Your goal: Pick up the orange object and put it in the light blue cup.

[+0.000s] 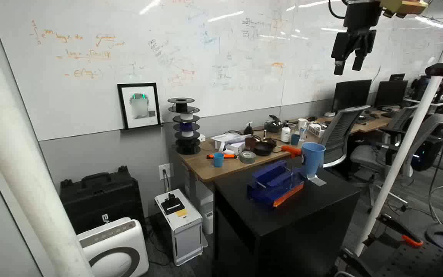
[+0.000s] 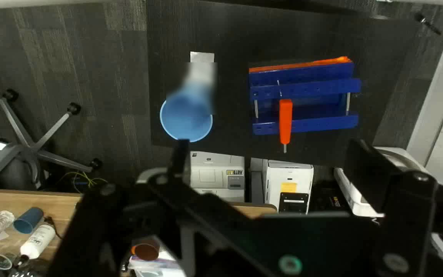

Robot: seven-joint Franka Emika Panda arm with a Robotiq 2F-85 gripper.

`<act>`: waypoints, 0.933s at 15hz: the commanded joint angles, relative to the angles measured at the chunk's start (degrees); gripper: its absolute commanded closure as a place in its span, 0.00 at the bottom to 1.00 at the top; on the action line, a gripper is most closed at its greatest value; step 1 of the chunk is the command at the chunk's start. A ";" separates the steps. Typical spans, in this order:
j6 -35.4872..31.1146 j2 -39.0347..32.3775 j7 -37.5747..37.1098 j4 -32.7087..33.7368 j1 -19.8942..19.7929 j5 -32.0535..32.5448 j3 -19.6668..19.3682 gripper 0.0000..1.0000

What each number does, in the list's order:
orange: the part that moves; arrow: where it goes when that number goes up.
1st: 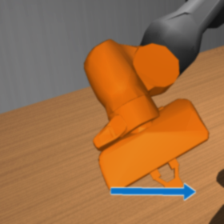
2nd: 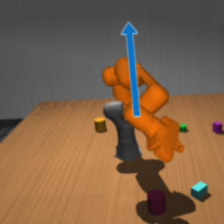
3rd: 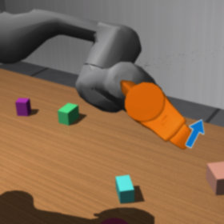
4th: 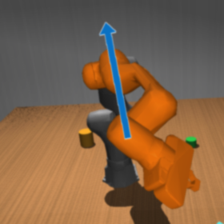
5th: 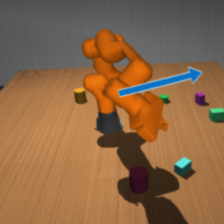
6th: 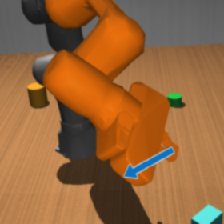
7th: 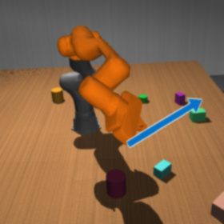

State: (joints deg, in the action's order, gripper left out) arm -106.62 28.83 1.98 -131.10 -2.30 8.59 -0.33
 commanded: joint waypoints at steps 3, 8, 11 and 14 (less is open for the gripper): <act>0.03 0.19 -0.12 0.76 0.30 0.11 -0.23 0.00; -3.74 -5.22 -1.66 1.72 0.86 -1.02 0.28 0.00; -7.80 -12.48 -1.14 2.69 2.16 -2.52 0.72 0.00; -12.10 -19.71 -1.18 3.61 2.80 -2.00 1.27 0.00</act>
State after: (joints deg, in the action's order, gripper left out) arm -115.92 16.22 1.30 -130.61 -0.12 7.12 0.32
